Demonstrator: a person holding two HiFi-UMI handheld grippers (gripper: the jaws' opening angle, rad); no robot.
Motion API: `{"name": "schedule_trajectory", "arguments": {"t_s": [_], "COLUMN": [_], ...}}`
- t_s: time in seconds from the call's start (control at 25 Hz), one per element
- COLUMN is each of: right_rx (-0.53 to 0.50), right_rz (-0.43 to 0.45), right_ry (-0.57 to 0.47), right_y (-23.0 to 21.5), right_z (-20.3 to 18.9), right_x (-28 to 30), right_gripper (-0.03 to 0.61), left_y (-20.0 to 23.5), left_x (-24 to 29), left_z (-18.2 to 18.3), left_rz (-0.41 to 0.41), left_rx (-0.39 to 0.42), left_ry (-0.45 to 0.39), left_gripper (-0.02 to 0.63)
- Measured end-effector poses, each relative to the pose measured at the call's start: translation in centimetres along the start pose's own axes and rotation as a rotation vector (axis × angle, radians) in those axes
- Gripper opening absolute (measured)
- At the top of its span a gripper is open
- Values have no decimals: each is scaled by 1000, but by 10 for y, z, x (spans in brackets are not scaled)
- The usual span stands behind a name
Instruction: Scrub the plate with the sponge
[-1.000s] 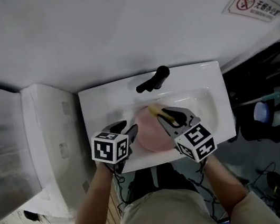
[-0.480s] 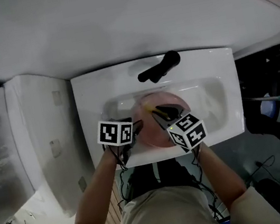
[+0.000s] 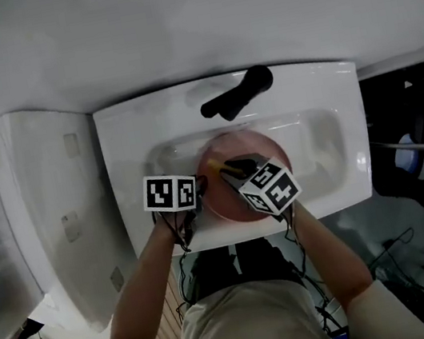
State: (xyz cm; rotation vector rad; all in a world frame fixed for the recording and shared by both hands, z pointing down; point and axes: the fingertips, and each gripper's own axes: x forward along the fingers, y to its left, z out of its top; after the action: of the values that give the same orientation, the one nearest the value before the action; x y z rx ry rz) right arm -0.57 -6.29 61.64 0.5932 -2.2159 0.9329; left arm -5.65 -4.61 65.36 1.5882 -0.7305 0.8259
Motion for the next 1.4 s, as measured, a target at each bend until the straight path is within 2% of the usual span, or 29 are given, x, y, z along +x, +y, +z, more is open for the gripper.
{"name": "schedule_trajectory", "arguments": {"t_s": [0.16,0.28,0.52,0.68,0.8,0.96,1.12,1.4], "right_rx": [-46,-104,-168,-221,-196,-202,-218,-198], "right_rz": [38,52,-11,-98,-117,-181,-249,-297], "right_ry": [51,80,138,200,216,259,327,423], "right_y": [9,15,-3,-32,-44,-66,-84,-100], "right_z": [-9,-12,-17,-18,-19,-26,-36,-60], "right_x": [17,28,46,49,46,36,18,-26], "right_gripper": [86,83,78,78,78,78,75,75], "left_y": [-1,-2,4,6,7,8,10,12], "left_x": [1,0,0,-1,1,1,0,-1], "left_z": [0,3,3,4,3,4,5,6], "left_rz": [-15,-8,15,23,48,27,44,71], "left_rx": [-36,-33,-41,-46,-17,-56,-63,-60], "left_ry": [-21,-37,-57,-65,-64,-83,-97,-101], "left_gripper": [66,58,49,48,46,43,38,35]}}
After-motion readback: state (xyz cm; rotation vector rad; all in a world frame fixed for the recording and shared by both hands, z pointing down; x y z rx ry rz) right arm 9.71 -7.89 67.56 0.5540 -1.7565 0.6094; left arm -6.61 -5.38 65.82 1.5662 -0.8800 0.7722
